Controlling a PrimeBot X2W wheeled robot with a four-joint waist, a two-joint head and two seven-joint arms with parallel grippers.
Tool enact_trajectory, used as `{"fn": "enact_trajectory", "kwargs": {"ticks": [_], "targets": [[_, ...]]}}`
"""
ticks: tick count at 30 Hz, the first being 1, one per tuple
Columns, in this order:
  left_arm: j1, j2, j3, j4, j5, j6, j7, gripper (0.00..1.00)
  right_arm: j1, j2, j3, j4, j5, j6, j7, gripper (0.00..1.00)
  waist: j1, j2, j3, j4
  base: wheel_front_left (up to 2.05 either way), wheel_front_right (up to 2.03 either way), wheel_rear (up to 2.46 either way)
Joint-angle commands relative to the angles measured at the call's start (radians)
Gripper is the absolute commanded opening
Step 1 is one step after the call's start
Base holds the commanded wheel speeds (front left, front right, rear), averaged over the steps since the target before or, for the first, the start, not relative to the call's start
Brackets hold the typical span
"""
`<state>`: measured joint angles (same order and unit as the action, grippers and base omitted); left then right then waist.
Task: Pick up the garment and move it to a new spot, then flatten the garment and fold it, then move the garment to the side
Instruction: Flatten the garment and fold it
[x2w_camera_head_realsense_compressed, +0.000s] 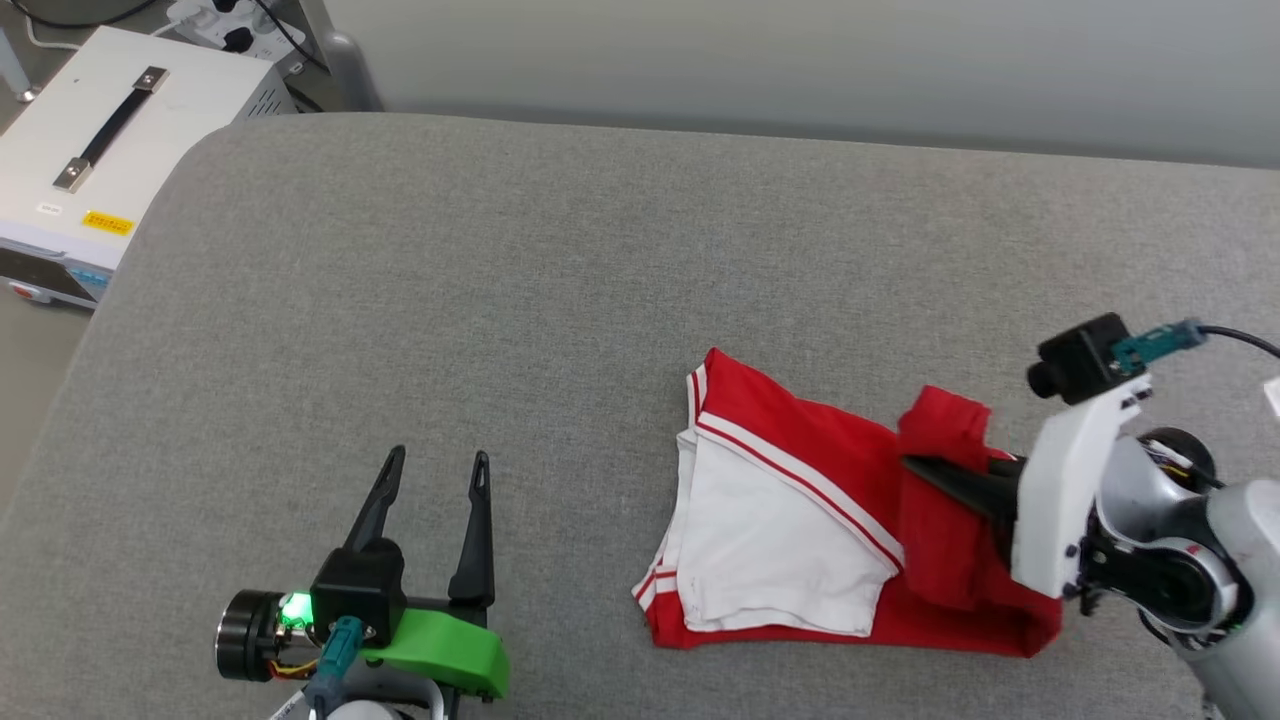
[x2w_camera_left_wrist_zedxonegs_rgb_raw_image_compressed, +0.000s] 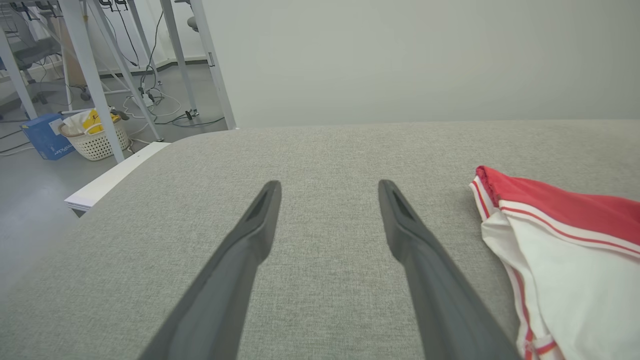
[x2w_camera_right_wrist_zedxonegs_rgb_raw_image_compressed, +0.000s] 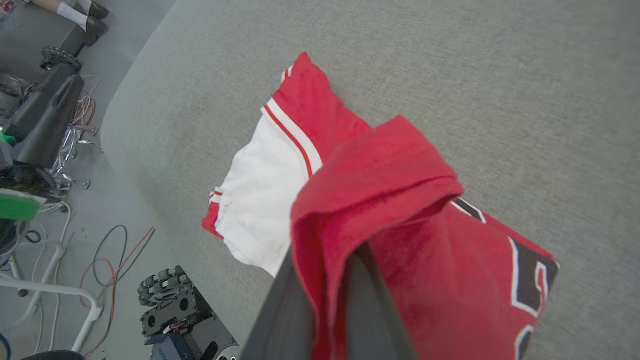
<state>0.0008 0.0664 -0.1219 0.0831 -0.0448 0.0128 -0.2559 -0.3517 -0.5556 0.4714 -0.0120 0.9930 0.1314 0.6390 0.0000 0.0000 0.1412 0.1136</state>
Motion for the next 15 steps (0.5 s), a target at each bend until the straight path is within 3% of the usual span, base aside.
{"fn": "enact_trajectory", "kwargs": {"ticks": [1,15], "targets": [[-0.026,-0.005,0.0,-0.001,0.004,-0.002,-0.006,1.0,-0.043,0.02,0.028,0.014,-0.018,-0.001,0.002,0.0,0.0,0.0,0.015,0.009,0.0,0.0,0.0],[-0.078,-0.013,-0.018,0.003,0.001,0.001,-0.006,1.0,-0.317,0.191,0.292,0.322,-0.082,-0.001,-0.087,0.0,0.0,0.0,0.086,0.042,0.0,0.0,0.0]]}}
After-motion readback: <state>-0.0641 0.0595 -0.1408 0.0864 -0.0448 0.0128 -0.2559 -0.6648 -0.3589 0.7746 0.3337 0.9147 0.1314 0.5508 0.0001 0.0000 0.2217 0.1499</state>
